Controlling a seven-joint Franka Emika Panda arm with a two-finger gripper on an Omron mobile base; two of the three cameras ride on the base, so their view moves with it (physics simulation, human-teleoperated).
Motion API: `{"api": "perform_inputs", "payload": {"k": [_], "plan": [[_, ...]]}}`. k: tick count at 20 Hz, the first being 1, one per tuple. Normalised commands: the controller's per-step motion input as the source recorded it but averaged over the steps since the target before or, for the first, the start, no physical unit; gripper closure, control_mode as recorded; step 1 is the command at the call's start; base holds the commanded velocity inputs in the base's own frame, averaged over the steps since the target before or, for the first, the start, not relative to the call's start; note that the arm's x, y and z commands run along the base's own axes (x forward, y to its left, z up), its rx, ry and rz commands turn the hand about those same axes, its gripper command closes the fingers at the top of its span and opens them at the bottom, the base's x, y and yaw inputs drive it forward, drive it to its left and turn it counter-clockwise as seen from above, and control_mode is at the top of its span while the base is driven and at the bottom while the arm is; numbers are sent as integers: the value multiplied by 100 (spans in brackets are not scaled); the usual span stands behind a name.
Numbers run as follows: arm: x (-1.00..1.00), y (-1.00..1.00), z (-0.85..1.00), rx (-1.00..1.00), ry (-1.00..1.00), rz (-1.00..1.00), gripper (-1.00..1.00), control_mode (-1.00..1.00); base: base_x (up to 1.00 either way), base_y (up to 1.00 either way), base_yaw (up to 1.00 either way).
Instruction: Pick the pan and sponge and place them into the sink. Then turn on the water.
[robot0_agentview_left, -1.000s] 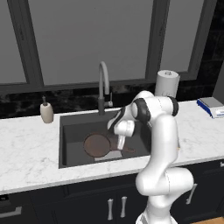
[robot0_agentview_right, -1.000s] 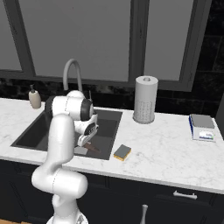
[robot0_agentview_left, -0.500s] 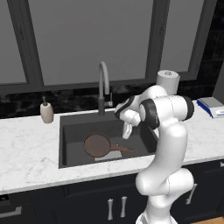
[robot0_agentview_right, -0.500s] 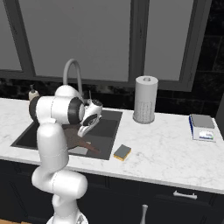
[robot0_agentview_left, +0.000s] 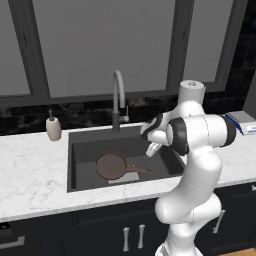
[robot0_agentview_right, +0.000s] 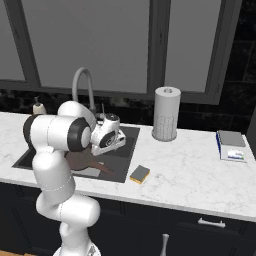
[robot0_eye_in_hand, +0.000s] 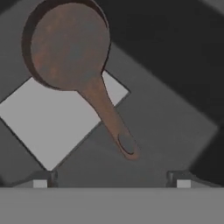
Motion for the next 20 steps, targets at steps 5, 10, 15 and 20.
{"api": "perform_inputs", "payload": {"k": [5,10,15,20], "plan": [[0,-41,38,-14,32,-58,-100,-100,0,0,0],[0,-48,31,-14,33,-51,-100,-100,0,0,0],[-3,-59,1,-4,13,-32,-100,-100,0,0,0],[-17,-50,0,4,1,-18,-100,-100,0,0,0]]}}
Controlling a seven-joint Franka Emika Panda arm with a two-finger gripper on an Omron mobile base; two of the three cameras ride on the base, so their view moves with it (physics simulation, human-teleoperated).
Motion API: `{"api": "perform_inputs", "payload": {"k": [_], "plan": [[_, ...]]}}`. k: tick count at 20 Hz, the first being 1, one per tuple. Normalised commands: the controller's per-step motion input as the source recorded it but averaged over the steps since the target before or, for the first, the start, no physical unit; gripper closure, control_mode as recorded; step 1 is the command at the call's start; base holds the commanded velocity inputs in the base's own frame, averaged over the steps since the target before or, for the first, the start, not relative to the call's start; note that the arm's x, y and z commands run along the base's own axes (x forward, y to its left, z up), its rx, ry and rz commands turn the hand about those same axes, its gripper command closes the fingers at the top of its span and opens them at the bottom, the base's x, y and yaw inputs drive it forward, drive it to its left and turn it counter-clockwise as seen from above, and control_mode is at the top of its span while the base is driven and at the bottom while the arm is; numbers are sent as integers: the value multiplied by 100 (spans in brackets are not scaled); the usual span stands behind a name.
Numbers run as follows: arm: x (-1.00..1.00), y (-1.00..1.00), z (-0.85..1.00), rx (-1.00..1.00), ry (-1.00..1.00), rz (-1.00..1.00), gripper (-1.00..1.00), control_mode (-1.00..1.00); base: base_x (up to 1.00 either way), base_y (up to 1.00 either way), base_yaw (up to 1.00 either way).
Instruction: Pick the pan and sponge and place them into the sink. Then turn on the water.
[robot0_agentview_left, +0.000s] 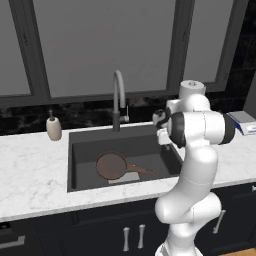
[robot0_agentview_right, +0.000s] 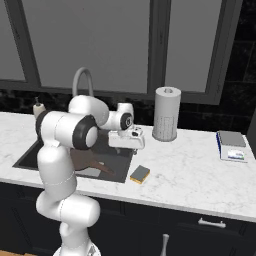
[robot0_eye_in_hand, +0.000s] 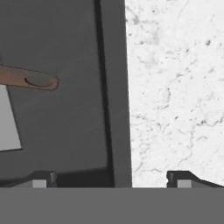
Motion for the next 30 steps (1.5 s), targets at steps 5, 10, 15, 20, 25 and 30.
{"api": "perform_inputs", "payload": {"k": [5,10,15,20,25,30], "plan": [[-41,-41,-8,5,-5,-1,-100,-100,0,0,0],[-19,-16,-5,6,-3,-5,-100,-100,0,0,0],[-10,-6,0,4,0,-7,-100,-100,0,0,0],[-4,-4,5,3,4,-11,-100,-100,0,0,0],[0,-14,4,0,1,-11,-100,-100,0,0,0],[0,-1,18,0,0,-1,-100,-100,0,0,0]]}}
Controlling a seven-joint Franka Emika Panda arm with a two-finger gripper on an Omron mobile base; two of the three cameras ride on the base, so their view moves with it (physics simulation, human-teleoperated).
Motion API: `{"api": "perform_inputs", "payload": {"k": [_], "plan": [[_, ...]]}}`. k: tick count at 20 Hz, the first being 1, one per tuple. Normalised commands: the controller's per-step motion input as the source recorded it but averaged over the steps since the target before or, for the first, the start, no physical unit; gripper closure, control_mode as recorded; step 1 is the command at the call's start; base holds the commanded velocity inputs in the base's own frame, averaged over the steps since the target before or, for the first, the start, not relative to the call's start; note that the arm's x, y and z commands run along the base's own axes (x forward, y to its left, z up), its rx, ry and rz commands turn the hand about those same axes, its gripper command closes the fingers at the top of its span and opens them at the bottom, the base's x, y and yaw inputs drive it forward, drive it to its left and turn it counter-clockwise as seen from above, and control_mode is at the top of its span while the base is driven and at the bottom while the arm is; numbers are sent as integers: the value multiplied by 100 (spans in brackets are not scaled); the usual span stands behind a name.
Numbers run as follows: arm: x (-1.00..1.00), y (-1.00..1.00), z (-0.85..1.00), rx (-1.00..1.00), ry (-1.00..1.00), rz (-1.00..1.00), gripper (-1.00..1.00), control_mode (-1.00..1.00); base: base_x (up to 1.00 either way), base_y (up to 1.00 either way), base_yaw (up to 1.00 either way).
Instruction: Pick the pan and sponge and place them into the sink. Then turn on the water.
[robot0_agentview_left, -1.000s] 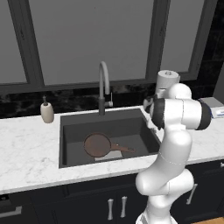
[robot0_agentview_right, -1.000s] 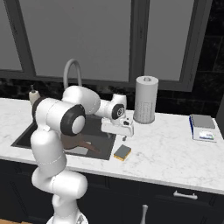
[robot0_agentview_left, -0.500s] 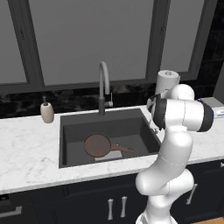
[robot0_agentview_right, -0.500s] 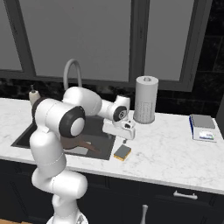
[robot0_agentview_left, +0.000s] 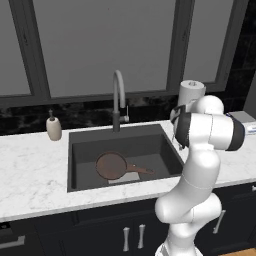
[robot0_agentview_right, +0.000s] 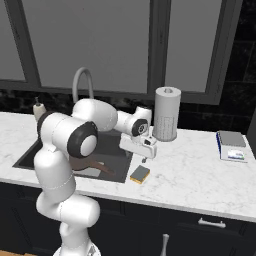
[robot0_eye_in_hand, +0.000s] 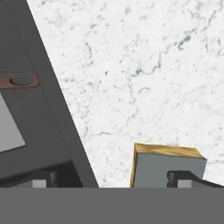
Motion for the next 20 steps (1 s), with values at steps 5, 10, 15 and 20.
{"api": "perform_inputs", "payload": {"k": [5,10,15,20], "plan": [[-5,-4,15,0,0,0,-100,-100,0,0,0],[-21,-12,11,0,0,0,-100,-100,0,0,0],[-35,-10,0,0,0,0,-100,-100,0,0,0],[-26,-2,0,0,0,0,-100,-100,0,0,0]]}}
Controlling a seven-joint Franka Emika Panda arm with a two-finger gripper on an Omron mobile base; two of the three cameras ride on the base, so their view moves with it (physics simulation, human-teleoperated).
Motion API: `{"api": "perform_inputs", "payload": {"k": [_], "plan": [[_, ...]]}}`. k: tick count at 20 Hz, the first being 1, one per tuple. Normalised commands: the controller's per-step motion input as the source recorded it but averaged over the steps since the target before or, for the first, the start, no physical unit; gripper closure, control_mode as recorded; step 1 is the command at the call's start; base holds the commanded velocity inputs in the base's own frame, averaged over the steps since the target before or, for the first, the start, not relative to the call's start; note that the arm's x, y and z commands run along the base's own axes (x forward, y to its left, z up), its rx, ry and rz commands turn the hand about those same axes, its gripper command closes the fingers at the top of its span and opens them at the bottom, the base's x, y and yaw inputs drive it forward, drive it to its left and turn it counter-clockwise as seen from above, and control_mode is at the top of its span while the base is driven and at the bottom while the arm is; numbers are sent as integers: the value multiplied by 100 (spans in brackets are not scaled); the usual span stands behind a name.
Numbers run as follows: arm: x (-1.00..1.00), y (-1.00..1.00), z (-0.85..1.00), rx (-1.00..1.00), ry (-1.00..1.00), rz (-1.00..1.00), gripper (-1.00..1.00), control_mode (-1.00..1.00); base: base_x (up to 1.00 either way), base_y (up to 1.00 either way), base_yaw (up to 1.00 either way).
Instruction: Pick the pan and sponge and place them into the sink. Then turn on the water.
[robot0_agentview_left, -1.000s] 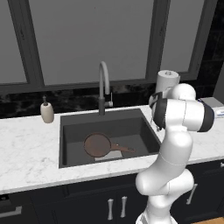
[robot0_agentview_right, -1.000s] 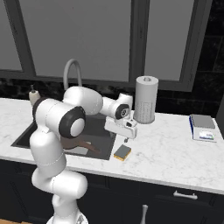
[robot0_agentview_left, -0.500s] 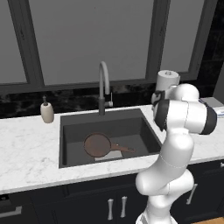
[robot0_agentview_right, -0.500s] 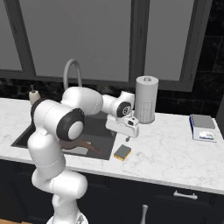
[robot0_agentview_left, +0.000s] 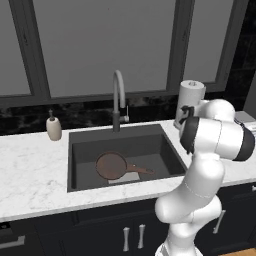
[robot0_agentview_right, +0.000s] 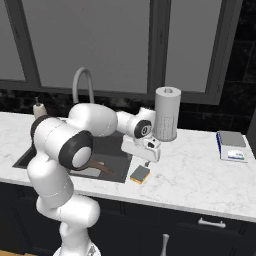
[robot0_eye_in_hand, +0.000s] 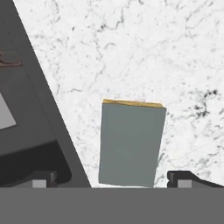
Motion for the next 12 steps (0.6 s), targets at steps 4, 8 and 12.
{"api": "perform_inputs", "payload": {"k": [4,8,12], "plan": [[-3,0,0,0,0,0,-100,-100,0,0,0],[0,-1,-4,0,0,0,-100,-100,0,0,0],[0,-12,-21,0,0,1,-100,-100,0,0,0]]}}
